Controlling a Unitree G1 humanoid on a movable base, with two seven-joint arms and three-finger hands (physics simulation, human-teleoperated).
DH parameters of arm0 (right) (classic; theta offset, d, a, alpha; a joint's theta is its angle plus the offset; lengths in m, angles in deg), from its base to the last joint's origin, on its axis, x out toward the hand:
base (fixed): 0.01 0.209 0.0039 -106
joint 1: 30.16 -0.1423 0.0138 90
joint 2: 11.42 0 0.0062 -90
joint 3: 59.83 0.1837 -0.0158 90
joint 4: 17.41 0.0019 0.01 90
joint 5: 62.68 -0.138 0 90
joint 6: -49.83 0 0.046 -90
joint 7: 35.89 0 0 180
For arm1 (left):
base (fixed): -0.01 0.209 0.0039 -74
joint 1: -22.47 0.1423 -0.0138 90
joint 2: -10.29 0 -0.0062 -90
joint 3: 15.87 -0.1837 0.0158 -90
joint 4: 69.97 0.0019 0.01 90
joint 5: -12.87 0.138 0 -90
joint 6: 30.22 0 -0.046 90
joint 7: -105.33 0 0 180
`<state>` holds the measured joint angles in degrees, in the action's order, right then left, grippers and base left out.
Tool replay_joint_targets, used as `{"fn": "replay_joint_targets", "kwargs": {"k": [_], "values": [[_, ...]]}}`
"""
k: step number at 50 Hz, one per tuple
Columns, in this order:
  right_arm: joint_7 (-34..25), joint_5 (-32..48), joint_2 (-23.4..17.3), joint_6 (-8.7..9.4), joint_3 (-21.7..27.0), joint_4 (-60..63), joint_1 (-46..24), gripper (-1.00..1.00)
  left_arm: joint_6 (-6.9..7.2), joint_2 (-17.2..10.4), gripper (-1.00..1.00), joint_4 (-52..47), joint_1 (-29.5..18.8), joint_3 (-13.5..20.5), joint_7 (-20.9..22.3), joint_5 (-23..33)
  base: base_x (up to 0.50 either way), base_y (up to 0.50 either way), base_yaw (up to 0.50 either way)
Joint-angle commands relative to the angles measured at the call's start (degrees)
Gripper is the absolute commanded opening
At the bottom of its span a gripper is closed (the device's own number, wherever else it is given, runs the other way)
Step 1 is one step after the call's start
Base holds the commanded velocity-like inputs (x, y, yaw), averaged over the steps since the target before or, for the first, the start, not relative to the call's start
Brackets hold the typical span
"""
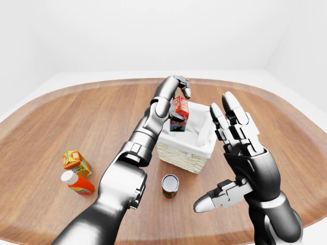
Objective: Pick the milk and place it in the basket.
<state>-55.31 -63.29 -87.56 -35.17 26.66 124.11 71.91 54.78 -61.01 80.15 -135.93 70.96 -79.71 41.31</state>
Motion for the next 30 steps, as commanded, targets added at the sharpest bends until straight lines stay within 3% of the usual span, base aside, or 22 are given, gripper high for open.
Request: {"fn": "replay_joint_targets", "kwargs": {"k": [1, 8, 16, 30], "values": [[0.0, -0.2, 0.0, 0.00, 0.2, 0.1, 0.0, 1.00, 0.00, -0.2, -1.00, 3.8, -0.6, 1.2, -3.6, -0.3, 0.00, 0.00, 0.00], [-0.1, -0.2, 0.0, 0.00, 0.0, 0.3, 0.1, 1.00, 0.00, -0.1, -1.00, 5.2, -0.8, 1.6, -4.1, -0.6, 0.00, 0.00, 0.00], [0.0, -0.2, 0.0, 0.00, 0.1, 0.5, 0.0, 1.00, 0.00, 0.2, -1.00, 3.7, -1.4, 2.8, -4.6, -4.5, 0.00, 0.00, 0.00], [0.0, 0.1, -0.1, 0.00, -0.3, 0.6, 0.1, 1.00, 0.00, -0.2, -1.00, 3.6, -1.6, 2.2, -6.1, -5.3, 0.00, 0.00, 0.00]]}}
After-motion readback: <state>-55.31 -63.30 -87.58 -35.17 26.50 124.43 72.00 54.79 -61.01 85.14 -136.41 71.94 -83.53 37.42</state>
